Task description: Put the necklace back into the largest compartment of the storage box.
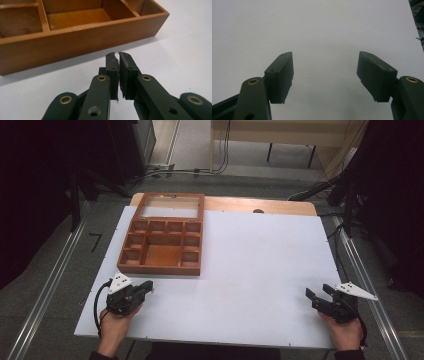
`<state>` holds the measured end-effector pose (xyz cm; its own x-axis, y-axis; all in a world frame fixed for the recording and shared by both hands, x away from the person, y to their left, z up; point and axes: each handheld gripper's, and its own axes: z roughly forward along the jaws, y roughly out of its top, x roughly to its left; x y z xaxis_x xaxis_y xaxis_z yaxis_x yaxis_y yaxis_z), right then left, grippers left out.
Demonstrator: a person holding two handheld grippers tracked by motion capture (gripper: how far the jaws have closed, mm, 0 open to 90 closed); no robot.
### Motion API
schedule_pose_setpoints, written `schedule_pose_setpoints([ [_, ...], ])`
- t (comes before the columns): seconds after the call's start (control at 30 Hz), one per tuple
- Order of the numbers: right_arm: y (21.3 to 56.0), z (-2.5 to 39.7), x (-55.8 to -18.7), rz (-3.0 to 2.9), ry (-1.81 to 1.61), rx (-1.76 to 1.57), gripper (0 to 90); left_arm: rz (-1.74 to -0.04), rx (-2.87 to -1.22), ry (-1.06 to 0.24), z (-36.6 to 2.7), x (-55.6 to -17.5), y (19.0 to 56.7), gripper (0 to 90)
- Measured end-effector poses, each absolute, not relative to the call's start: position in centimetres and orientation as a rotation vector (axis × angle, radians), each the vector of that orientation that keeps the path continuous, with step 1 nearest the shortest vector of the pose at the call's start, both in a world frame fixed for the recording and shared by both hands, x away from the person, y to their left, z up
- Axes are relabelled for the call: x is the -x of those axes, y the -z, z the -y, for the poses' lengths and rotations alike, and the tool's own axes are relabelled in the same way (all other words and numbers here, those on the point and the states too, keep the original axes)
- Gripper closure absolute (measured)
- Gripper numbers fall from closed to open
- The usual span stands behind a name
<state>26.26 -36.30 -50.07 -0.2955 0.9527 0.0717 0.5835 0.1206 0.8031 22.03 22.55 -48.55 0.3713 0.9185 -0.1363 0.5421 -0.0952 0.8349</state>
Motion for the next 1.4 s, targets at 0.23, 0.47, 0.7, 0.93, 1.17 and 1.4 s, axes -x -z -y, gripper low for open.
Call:
schedule_pose_setpoints([
  [0.23, 50.1, 36.2, -26.2, -1.938, -1.045, -1.487, 27.7, -1.283, -1.762, -0.558, -22.4, -22.3, 47.9, 86.0],
  [0.47, 50.1, 36.3, -26.2, -1.940, -1.045, -1.485, 27.7, -1.285, -1.749, -0.561, -22.3, -22.8, 47.3, 86.0],
  [0.7, 50.1, 36.2, -26.3, -1.940, -1.045, -1.488, 27.6, -1.284, -1.739, -0.559, -22.2, -23.5, 46.6, 86.0],
  [0.93, 50.2, 36.3, -26.3, -1.941, -1.047, -1.486, 27.6, -1.275, -1.729, -0.561, -22.0, -24.2, 45.9, 86.0],
  [1.17, 50.1, 36.3, -26.3, -1.939, -1.051, -1.482, 27.6, -1.273, -1.724, -0.568, -21.9, -24.8, 45.3, 86.0],
  [1.4, 50.1, 36.3, -26.3, -1.938, -1.053, -1.486, 27.6, -1.285, -1.712, -0.562, -21.9, -25.7, 45.2, 86.1],
])
